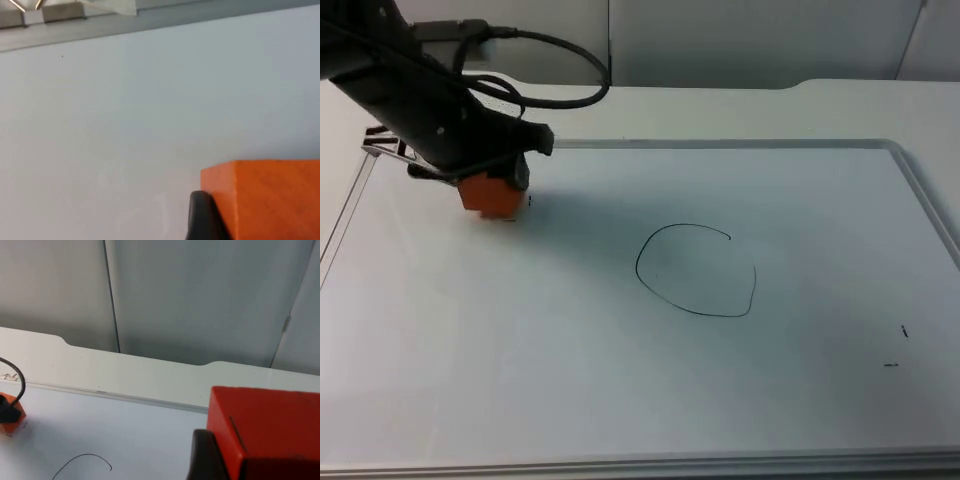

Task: Pick up one cube with the left hand and another cube with the right hand. First place the cube in the right hand at the target position, then stack the cube in the left hand on top.

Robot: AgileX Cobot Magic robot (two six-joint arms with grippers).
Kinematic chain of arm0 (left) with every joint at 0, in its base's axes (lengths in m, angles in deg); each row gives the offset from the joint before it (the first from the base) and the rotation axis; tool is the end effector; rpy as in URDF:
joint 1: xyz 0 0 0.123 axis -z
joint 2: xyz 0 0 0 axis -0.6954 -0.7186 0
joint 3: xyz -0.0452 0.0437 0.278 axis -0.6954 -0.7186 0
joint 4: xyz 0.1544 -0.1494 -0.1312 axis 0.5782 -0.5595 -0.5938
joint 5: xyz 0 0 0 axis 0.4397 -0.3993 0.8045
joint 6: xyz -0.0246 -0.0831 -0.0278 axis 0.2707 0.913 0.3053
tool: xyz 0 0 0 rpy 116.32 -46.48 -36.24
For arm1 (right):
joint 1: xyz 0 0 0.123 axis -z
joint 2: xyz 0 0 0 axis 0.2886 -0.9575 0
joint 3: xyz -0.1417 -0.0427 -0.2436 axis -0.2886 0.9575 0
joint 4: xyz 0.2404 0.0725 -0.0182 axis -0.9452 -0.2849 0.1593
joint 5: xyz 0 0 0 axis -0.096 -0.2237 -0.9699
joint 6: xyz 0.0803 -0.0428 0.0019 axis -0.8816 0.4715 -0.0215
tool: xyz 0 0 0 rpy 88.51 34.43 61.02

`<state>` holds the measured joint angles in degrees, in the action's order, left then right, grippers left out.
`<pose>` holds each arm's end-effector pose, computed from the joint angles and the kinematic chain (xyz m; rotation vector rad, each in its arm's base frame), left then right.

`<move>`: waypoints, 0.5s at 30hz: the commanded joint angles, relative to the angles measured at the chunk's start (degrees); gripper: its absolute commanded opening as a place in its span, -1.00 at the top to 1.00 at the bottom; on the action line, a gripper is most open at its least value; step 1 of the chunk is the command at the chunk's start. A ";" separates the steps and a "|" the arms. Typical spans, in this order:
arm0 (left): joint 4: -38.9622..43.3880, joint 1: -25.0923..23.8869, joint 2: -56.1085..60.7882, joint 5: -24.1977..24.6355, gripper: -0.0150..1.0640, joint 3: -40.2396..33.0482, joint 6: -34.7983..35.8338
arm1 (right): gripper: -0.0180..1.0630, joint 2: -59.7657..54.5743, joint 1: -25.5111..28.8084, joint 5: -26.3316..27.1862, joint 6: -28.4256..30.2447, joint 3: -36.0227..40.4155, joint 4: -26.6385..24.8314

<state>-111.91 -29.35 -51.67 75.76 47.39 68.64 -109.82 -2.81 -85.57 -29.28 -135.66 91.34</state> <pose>0.4151 -0.1204 0.1217 0.1831 2.5873 -0.3082 0.1344 0.0349 0.4035 -0.2543 1.9415 0.0880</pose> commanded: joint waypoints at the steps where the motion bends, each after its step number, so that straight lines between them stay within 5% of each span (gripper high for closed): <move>1: -0.74 0.48 3.70 1.36 0.98 0.49 0.38 | 0.97 -0.39 -0.23 1.17 0.06 0.29 -0.04; 15: 2.09 0.48 43.28 16.99 0.98 0.49 -1.08 | 0.97 -0.39 -0.23 0.47 0.06 0.29 -0.26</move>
<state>-111.04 -29.35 -13.28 89.60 47.48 67.92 -109.82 -2.81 -85.47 -29.28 -135.66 91.34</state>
